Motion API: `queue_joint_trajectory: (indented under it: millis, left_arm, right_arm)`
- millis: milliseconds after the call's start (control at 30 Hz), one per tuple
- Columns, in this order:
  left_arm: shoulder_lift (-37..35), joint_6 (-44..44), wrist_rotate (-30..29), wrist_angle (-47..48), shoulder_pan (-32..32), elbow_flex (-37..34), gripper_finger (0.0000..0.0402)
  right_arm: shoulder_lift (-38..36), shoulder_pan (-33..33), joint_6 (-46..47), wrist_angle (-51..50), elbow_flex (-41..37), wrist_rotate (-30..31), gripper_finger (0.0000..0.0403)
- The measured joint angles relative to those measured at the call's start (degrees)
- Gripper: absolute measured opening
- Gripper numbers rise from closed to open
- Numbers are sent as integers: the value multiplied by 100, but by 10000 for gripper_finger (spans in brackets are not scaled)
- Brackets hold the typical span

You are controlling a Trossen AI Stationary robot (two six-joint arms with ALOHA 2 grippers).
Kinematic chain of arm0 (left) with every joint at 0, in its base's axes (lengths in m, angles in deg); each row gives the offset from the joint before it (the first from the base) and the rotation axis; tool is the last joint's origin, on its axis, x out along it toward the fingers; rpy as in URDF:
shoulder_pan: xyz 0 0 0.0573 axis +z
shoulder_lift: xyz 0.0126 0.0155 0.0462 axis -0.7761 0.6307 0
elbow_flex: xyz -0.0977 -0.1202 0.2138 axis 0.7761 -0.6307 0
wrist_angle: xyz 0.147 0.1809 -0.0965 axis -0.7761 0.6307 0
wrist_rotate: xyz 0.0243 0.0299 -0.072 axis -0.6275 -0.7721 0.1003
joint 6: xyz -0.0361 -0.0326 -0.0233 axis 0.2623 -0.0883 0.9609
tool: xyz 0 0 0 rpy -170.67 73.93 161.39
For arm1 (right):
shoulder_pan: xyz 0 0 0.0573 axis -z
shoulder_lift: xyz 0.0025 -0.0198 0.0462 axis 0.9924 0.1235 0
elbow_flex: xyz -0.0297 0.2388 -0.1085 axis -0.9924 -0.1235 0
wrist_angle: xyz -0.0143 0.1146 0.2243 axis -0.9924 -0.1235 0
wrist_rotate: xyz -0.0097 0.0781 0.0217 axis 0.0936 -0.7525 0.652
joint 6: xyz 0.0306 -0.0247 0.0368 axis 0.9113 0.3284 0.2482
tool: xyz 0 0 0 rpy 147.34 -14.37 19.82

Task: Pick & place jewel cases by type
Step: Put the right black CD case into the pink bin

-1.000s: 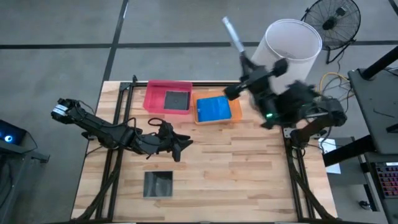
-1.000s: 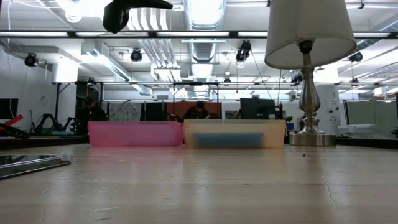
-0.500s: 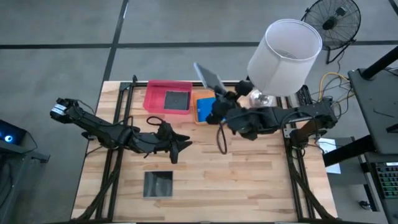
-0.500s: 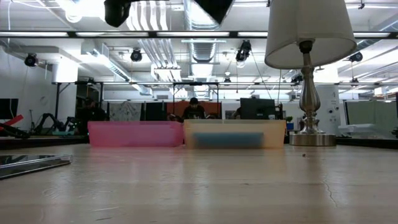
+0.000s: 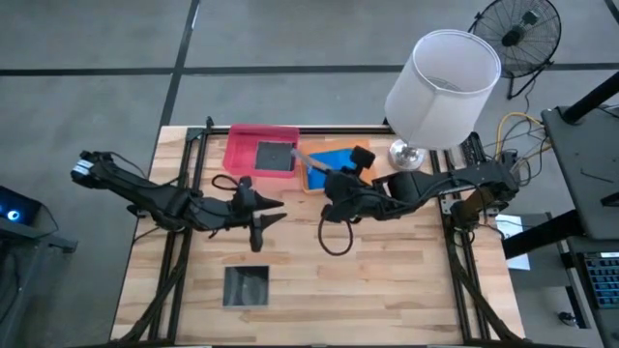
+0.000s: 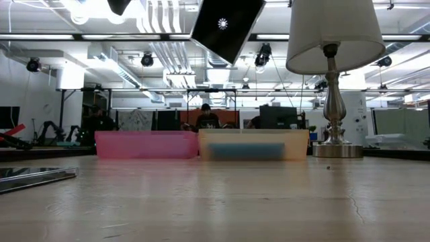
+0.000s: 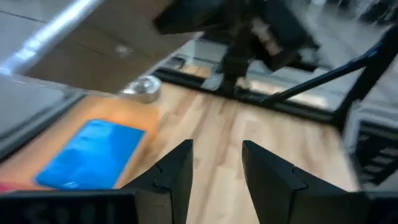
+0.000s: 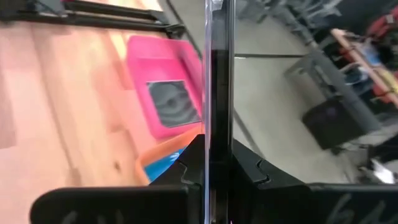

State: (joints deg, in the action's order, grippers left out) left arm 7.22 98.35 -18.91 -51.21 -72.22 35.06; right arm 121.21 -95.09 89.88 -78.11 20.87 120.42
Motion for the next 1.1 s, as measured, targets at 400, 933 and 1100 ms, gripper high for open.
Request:
queue_joint_trajectory:
  millis: [400,933,1100]
  left_arm:
    - [-429,-267,-679,1498,4,1,182]
    - [-1418,-170,-749,1738,55,-279,190]
    - [-1924,-155,-334,1274,48,-450,190]
  right_arm:
    - [-2,-142,433,30,0,-1232,24]
    - [-2,-791,-11,1602,0,-1706,24]
    - [-2,-822,-92,1997,0,-1708,24]
